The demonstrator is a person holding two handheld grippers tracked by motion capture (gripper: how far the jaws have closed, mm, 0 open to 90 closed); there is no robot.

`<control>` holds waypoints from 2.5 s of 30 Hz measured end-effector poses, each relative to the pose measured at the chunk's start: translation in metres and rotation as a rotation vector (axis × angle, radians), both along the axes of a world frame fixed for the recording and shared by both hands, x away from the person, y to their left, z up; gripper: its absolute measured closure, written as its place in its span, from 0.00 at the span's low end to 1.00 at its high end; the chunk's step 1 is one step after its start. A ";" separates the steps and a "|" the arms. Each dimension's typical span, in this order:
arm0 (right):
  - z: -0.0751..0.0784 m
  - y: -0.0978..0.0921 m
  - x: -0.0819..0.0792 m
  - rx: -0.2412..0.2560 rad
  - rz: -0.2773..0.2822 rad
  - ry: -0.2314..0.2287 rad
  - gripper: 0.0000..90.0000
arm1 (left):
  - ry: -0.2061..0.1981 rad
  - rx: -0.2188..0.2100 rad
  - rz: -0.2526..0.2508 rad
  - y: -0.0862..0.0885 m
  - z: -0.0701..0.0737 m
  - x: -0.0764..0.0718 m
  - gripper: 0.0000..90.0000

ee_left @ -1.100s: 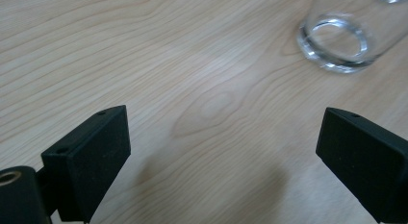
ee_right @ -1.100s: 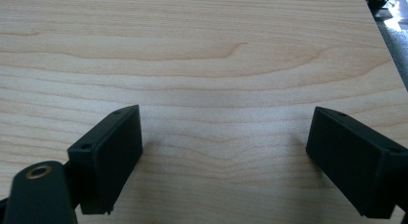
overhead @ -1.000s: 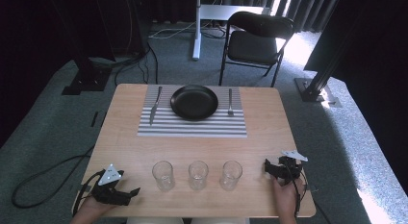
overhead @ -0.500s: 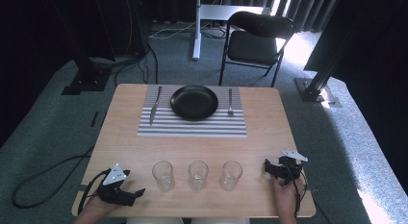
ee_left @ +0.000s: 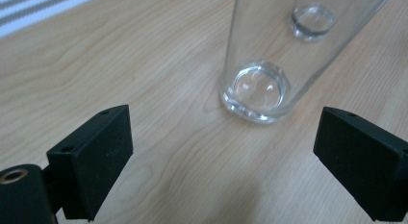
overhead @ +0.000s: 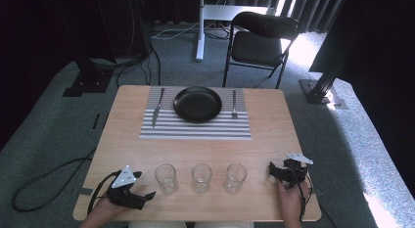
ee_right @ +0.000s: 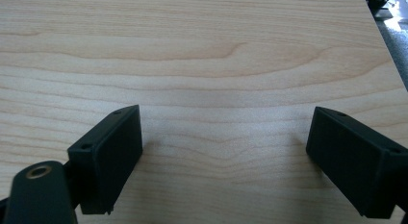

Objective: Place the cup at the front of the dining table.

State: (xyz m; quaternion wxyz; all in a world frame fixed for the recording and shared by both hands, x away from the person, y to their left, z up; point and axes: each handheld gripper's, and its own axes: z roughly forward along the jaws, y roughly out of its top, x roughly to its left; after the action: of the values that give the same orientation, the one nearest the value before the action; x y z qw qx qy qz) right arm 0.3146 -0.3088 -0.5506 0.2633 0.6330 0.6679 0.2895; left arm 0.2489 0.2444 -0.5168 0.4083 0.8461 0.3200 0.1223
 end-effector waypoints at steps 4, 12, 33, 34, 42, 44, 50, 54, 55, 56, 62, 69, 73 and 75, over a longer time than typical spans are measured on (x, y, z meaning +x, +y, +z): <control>0.000 0.000 0.000 0.000 0.000 0.000 0.13 | -0.001 -0.018 -0.021 -0.006 0.002 0.001 0.08; 0.000 0.000 0.000 0.000 0.000 0.000 0.13 | -0.020 -0.042 -0.045 -0.017 0.006 0.003 0.08; 0.000 0.000 0.000 0.000 0.001 0.000 0.13 | -0.069 -0.106 -0.079 -0.041 0.005 0.009 0.08; 0.000 0.000 0.000 0.000 0.000 0.000 0.13 | -0.067 -0.110 -0.081 -0.042 0.005 0.010 0.08; 0.000 0.000 0.000 0.000 0.001 0.000 0.13 | -0.115 -0.149 -0.057 -0.045 0.008 0.011 0.17; 0.000 0.000 0.000 0.000 0.000 0.000 0.13 | -0.125 -0.153 -0.057 -0.046 0.008 0.010 0.17; 0.000 0.000 0.000 0.000 0.001 0.000 0.13 | -0.176 -0.170 -0.048 -0.049 0.007 0.009 0.17; 0.000 0.000 0.000 0.000 0.000 0.000 0.13 | -0.187 -0.201 -0.037 -0.047 0.008 0.009 0.25; 0.000 0.000 0.000 0.000 0.001 0.000 0.13 | -0.187 -0.204 -0.036 -0.047 0.008 0.009 0.26; 0.000 0.000 0.000 0.000 0.001 0.000 0.13 | -0.178 -0.200 -0.033 -0.048 0.007 0.009 0.26; 0.000 0.000 0.000 0.000 0.000 0.000 0.13 | -0.170 -0.177 -0.025 -0.052 0.004 0.009 0.32; 0.000 0.000 0.000 0.000 0.001 0.000 0.13 | -0.176 -0.146 -0.023 -0.053 0.007 0.010 0.33; 0.000 0.000 0.000 0.000 0.001 0.000 0.13 | -0.182 -0.116 -0.020 -0.054 0.010 0.011 0.33; 0.000 0.000 0.000 0.000 0.001 0.000 0.13 | -0.180 -0.108 -0.019 -0.053 0.011 0.011 0.33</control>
State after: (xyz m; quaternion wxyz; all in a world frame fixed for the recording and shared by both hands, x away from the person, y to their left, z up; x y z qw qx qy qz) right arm 0.3146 -0.3089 -0.5505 0.2631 0.6328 0.6682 0.2896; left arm 0.2601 0.1918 -0.5053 0.4814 0.8115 0.2803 0.1765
